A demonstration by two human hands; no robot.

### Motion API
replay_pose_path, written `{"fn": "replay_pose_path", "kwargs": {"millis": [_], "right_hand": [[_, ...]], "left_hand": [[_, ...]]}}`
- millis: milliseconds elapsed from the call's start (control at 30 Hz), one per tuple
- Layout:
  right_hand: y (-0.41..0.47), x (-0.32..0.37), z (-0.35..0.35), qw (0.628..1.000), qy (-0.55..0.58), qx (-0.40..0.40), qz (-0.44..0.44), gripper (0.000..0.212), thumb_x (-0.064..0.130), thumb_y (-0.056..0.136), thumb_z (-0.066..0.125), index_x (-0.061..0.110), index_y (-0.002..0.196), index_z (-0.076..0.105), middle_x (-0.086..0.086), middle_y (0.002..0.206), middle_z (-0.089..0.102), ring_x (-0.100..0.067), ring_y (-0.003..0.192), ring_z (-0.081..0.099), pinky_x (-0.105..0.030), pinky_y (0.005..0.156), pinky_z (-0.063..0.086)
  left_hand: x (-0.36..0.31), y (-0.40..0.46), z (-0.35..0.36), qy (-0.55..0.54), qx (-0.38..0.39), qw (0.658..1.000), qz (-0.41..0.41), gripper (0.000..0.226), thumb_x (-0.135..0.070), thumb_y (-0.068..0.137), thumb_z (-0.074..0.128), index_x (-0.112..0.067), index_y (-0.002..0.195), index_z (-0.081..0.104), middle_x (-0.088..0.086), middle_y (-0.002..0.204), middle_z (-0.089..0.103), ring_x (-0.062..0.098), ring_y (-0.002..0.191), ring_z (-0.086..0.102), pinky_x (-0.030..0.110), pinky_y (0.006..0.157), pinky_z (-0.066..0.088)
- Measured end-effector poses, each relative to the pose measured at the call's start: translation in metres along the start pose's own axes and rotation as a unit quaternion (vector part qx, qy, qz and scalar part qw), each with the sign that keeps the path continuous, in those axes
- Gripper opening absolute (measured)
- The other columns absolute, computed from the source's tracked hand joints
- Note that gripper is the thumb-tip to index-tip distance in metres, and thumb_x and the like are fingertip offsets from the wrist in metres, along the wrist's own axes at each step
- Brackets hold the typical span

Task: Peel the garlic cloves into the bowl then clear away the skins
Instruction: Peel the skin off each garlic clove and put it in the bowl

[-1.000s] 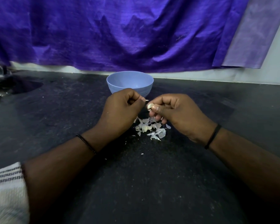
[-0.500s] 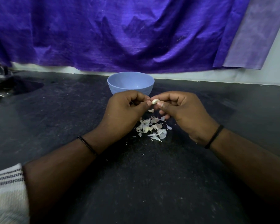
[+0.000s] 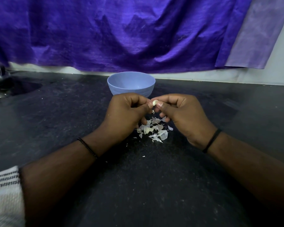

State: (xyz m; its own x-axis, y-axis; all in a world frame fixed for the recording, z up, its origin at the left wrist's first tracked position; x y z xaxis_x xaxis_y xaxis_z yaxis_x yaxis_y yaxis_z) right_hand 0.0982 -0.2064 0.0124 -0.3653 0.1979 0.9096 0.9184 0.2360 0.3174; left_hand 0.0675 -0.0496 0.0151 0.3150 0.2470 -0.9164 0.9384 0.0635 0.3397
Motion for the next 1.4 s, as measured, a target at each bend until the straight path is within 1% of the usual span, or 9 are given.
{"fn": "replay_pose_path", "kwargs": {"millis": [133,367,567,700,867,967,1100,1233,1400], "right_hand": [[0.000,0.000,0.000,1.000,-0.018,0.000,-0.002,0.014,0.015,0.094,0.066,0.024,0.096,0.077,0.005,0.077,0.075,-0.001,0.065,0.060,-0.019,0.060,0.049],[-0.002,0.006,0.002,0.998,-0.043,-0.005,-0.037,0.018,0.010,0.094,0.065,0.023,0.094,0.078,0.011,0.072,0.072,0.004,0.064,0.062,-0.012,0.059,0.046],[-0.001,0.007,0.006,0.997,-0.069,0.018,-0.042,0.017,0.009,0.095,0.064,0.019,0.098,0.078,0.015,0.068,0.070,0.005,0.063,0.061,-0.010,0.057,0.046],[0.000,0.006,0.006,0.995,-0.085,0.028,-0.039,0.018,0.013,0.097,0.061,0.023,0.097,0.076,0.009,0.074,0.072,0.002,0.064,0.061,-0.012,0.058,0.046],[-0.004,0.009,0.008,0.990,-0.131,0.041,-0.037,0.020,0.019,0.100,0.056,0.024,0.101,0.076,0.007,0.082,0.074,0.002,0.068,0.062,-0.013,0.060,0.047],[-0.004,0.010,0.008,0.994,-0.102,0.047,-0.019,0.025,0.030,0.101,0.053,0.025,0.093,0.076,0.006,0.077,0.073,0.001,0.063,0.061,-0.016,0.058,0.046],[-0.005,0.013,0.009,0.994,-0.096,0.052,-0.014,0.023,0.036,0.099,0.056,0.030,0.085,0.074,0.014,0.063,0.069,0.004,0.053,0.058,-0.012,0.053,0.043],[-0.004,0.010,0.007,0.994,-0.099,0.046,-0.013,0.019,0.033,0.094,0.064,0.020,0.088,0.077,0.009,0.069,0.073,0.002,0.056,0.060,-0.012,0.052,0.044],[-0.003,0.007,0.006,0.993,-0.112,0.041,-0.007,0.024,0.029,0.096,0.062,0.017,0.083,0.077,0.007,0.070,0.074,-0.001,0.055,0.060,-0.016,0.054,0.046]], "left_hand": [[0.001,0.000,0.001,0.002,0.001,1.000,-0.004,0.012,-0.007,0.091,0.068,-0.014,0.082,0.074,0.008,0.070,0.071,0.011,0.049,0.058,0.021,0.043,0.043],[-0.001,0.000,0.000,0.008,0.005,1.000,-0.014,0.010,-0.006,0.089,0.068,-0.009,0.080,0.072,0.012,0.066,0.070,0.013,0.049,0.061,0.020,0.042,0.045],[-0.002,-0.002,-0.001,0.019,0.005,1.000,-0.009,0.012,-0.005,0.089,0.069,-0.010,0.078,0.072,0.008,0.063,0.071,0.011,0.050,0.062,0.020,0.044,0.047],[-0.002,-0.002,-0.002,0.019,-0.003,1.000,-0.008,0.010,-0.007,0.088,0.069,-0.010,0.079,0.071,0.005,0.058,0.068,0.009,0.047,0.061,0.022,0.044,0.048],[0.001,-0.001,-0.003,0.029,-0.009,0.999,-0.010,0.012,-0.010,0.089,0.070,-0.012,0.077,0.071,0.007,0.061,0.069,0.014,0.050,0.062,0.026,0.045,0.050],[0.003,0.000,-0.003,0.035,-0.010,0.999,-0.013,0.013,-0.012,0.088,0.071,-0.013,0.076,0.071,0.012,0.065,0.071,0.017,0.052,0.062,0.029,0.047,0.050],[0.000,-0.001,-0.001,0.051,0.007,0.999,0.000,0.012,-0.013,0.089,0.071,-0.011,0.077,0.072,0.002,0.061,0.070,0.011,0.051,0.060,0.024,0.047,0.050],[0.001,0.000,0.000,0.053,0.014,0.998,0.005,0.008,-0.012,0.088,0.072,-0.009,0.080,0.074,0.004,0.066,0.073,0.010,0.052,0.062,0.023,0.047,0.048],[0.003,0.001,0.002,0.060,0.017,0.998,0.001,0.007,-0.010,0.088,0.071,-0.007,0.083,0.074,0.010,0.069,0.072,0.009,0.052,0.063,0.022,0.047,0.048]]}}
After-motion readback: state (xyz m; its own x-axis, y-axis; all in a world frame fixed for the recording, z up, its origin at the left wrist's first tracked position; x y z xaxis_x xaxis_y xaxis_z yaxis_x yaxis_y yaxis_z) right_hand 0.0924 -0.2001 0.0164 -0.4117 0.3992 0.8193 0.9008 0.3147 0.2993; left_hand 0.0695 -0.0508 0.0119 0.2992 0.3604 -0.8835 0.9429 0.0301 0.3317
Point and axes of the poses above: each hand's wrist, its own y-axis towards the middle knuckle, its own z-axis out of the palm, x = y × z, the point moved 6 cm from there along y, towards the middle knuckle
